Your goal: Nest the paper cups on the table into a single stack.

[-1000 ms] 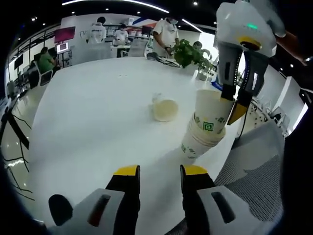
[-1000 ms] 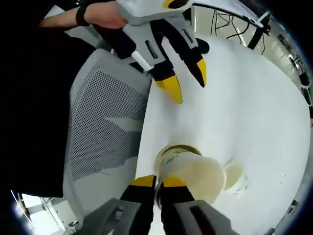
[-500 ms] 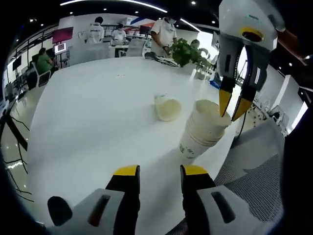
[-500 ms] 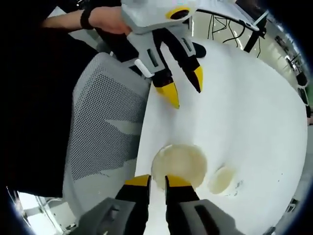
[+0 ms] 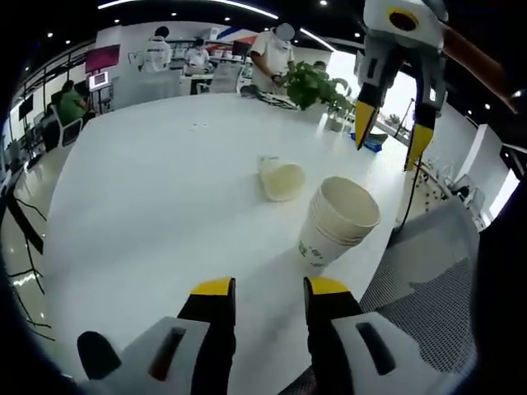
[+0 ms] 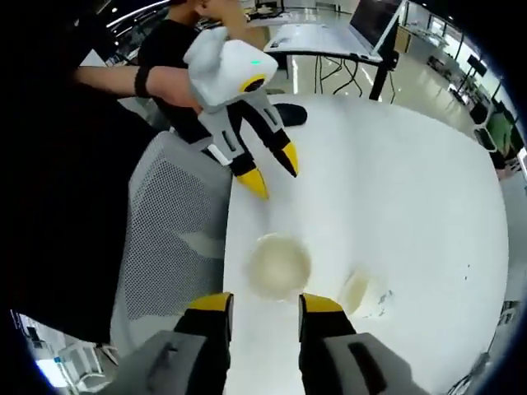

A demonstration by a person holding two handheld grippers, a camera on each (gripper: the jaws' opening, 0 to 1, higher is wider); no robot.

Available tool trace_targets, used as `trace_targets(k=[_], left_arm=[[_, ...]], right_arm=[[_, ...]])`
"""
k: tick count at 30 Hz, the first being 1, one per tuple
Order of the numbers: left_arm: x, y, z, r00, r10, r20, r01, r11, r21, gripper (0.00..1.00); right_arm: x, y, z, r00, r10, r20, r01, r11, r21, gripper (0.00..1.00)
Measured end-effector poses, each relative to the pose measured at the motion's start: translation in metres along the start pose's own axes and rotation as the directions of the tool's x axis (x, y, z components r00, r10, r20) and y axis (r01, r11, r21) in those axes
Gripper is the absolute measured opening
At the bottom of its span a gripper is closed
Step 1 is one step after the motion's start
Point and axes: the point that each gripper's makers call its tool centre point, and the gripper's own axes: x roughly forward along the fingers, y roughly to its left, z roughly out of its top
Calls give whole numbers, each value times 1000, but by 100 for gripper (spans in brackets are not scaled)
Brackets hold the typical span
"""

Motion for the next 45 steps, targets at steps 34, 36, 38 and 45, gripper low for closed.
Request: trace_targets(k=[34,36,38,45], left_arm=[[100,20,75,998,-19,54,13,994,107,44],[110,13,82,998,-24,60,16,992,122,45],[122,16,85,998,-26,58,18,990,139,44],[161,11,78,998,-48,34,44,992,122,43]], right_arm=[[-3,-32,-67,872,-441,214,276,802,530,58],[-4,-26,-72,859,-458,228,263,778,571,58],[-5,-20,-81,856,-465,225,258,762,594,58],[-6,-2,-119,836,-513,196,241,664,708,58]])
